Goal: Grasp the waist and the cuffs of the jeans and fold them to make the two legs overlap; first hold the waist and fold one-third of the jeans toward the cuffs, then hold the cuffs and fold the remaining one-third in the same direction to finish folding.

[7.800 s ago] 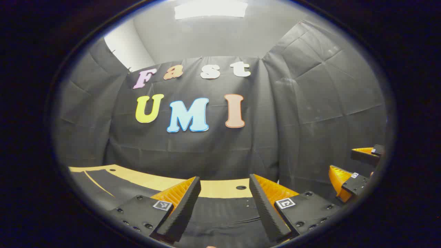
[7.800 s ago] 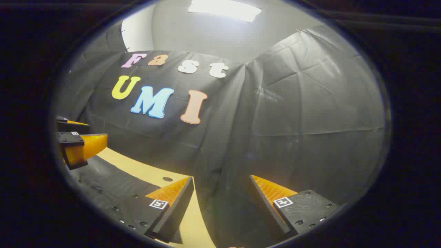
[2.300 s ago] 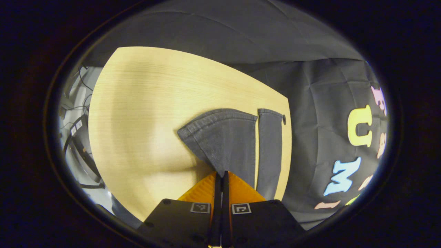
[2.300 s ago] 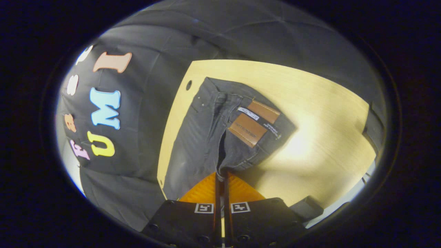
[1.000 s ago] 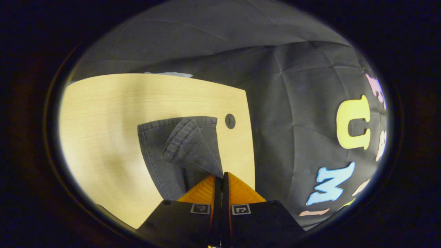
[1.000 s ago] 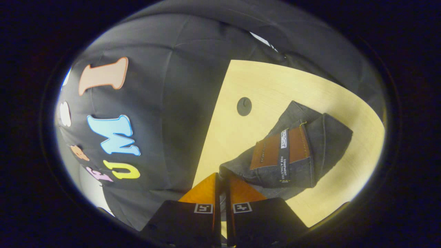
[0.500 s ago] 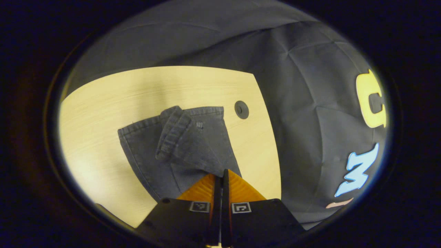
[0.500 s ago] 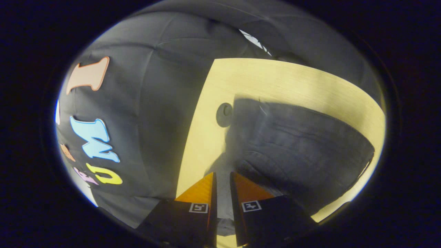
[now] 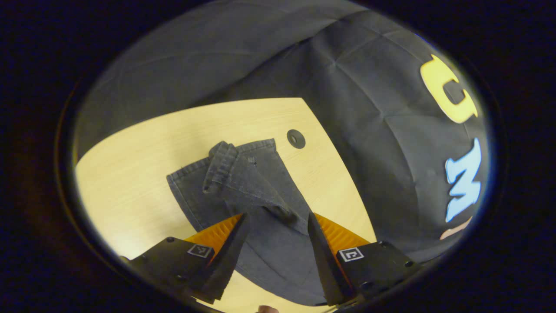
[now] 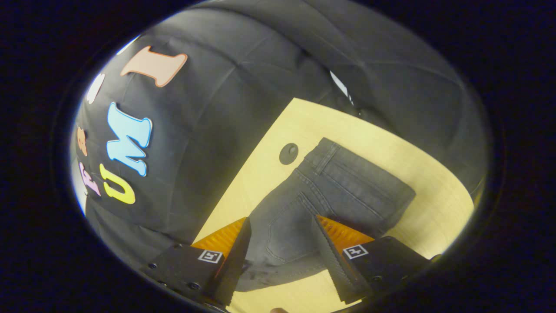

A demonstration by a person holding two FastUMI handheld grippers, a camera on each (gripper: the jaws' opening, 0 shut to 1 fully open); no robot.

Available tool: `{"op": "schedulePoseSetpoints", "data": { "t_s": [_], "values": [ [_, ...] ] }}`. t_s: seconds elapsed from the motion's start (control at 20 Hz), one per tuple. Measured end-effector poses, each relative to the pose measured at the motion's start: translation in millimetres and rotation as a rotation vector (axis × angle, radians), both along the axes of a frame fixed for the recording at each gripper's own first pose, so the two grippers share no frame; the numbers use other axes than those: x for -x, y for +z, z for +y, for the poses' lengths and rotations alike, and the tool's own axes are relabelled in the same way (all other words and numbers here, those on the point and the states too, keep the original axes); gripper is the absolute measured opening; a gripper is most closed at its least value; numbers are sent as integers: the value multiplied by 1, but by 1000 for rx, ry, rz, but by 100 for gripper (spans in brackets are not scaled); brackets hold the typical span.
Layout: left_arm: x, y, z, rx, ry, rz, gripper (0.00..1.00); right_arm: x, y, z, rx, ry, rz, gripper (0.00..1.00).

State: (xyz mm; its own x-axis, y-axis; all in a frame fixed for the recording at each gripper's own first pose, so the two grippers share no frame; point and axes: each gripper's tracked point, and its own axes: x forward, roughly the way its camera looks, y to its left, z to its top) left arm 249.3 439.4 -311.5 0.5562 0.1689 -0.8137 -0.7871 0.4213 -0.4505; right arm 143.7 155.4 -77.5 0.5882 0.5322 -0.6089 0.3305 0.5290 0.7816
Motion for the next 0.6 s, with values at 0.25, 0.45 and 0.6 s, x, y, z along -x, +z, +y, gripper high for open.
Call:
{"op": "schedulePoseSetpoints", "data": {
  "t_s": [0.25, 0.45, 0.6],
  "values": [
    [13, 66, -26, -276, -169, -9, 96, 39, -12, -41, 124, -141, 10, 92],
    [22, 95, -48, -378, -198, -58, 98, 48, -36, -49, 121, -226, 63, 94],
    [25, 118, -47, -479, -208, -92, 98, 44, -55, -52, 121, -285, 120, 94]
  ]
}}
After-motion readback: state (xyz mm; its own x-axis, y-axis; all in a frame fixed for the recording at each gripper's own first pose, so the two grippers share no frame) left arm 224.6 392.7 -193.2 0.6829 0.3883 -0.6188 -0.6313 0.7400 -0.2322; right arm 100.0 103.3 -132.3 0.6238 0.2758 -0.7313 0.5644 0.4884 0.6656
